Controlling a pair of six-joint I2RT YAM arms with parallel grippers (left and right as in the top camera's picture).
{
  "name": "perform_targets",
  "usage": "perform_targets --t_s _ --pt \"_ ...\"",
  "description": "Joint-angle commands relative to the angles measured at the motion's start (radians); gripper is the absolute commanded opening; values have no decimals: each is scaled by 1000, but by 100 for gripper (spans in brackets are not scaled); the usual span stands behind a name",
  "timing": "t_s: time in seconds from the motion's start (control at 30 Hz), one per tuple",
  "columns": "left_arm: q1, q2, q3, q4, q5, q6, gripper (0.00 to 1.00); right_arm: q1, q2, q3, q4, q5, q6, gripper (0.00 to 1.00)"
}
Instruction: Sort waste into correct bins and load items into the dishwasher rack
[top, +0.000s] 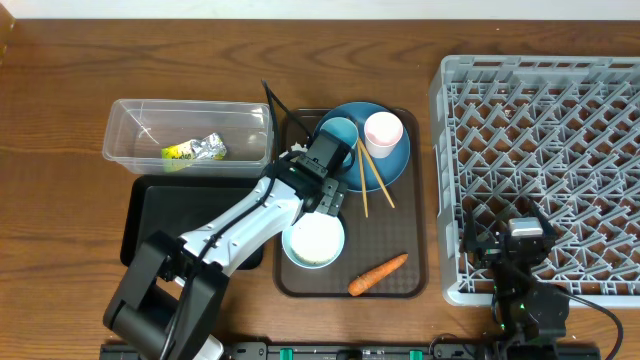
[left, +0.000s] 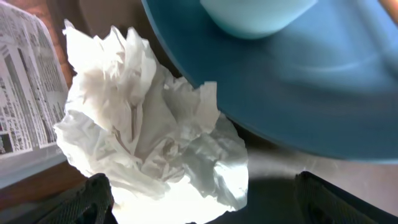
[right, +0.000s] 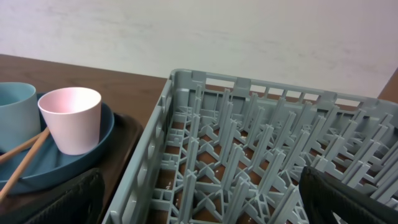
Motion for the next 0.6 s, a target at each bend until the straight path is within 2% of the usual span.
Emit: perform_targets --t_s 0.0,0.57 --pt "-1 7 -7 16 -22 6 97 2 -2 -2 -3 7 7 99" --pt "2 68 -7 36 -38 51 97 2 -2 -2 -3 7 7 99"
